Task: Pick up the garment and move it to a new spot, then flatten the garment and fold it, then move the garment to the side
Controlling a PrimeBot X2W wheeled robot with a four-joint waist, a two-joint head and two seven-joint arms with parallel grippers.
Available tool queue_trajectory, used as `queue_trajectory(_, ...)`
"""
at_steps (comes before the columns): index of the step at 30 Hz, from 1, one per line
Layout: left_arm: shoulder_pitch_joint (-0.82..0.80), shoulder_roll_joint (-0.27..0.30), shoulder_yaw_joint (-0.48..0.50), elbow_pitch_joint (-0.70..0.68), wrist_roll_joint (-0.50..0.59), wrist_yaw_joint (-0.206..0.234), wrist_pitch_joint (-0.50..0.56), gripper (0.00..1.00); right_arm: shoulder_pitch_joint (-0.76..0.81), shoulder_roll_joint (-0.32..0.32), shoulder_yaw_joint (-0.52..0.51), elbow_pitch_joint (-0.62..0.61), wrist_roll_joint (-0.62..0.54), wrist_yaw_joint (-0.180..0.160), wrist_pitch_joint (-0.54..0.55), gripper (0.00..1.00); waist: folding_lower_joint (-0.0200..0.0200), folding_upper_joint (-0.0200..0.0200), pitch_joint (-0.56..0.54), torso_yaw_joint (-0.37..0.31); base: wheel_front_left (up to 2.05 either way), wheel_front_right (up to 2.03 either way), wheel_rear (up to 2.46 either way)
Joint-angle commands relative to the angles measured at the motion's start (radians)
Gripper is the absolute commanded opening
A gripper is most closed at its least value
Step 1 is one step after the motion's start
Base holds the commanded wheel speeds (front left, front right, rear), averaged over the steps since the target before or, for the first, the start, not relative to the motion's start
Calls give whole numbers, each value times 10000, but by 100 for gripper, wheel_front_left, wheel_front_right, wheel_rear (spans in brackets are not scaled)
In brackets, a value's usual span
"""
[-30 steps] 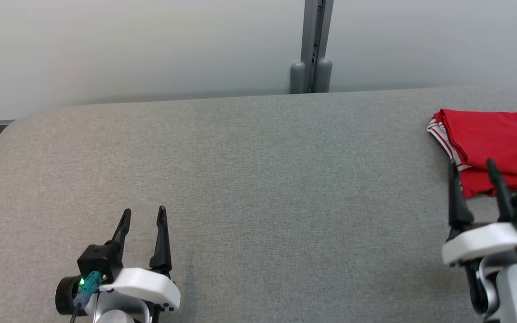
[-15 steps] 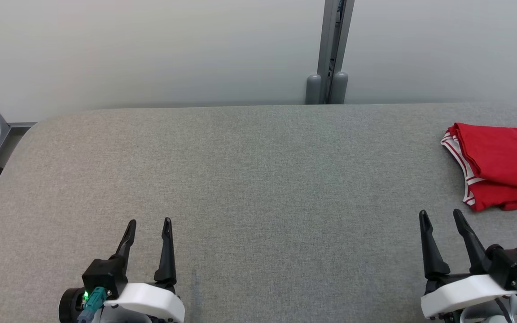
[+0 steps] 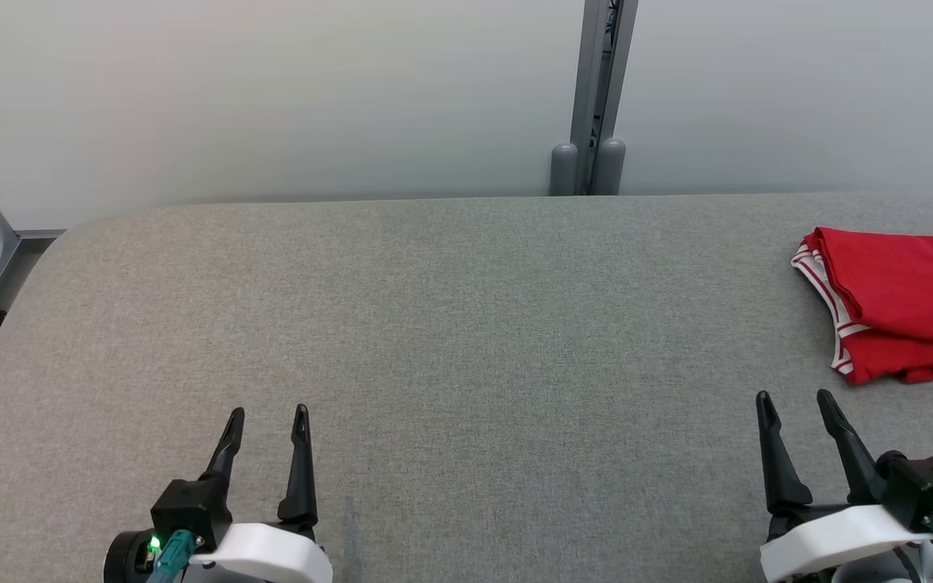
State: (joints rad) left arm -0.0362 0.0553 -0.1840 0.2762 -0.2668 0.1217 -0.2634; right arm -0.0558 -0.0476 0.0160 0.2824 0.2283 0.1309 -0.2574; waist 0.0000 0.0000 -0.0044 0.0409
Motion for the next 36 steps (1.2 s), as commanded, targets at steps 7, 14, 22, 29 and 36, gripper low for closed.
queue_trajectory(7,52,62,54,48,170,-11,-9,100,39,-65,-34,95,-18,-1,-78,100,0,0,7,19,0,0,0)
queue_trajectory(14,15,66,41,59,200,-54,-9,100,11,-65,-33,137,-11,-3,-82,100,0,0,28,28,0,0,0)
queue_trajectory(22,184,-53,112,347,-289,-151,148,0,141,98,-80,441,500,-2,171,0,0,0,33,20,0,0,0)
queue_trajectory(29,83,-52,402,278,-1576,-386,508,0,74,83,-199,342,1810,-2,516,0,0,0,35,-4,0,0,0)
queue_trajectory(36,-8,-50,658,207,-2762,-601,830,0,15,68,-301,247,3011,-2,828,0,0,0,38,-29,0,0,0)
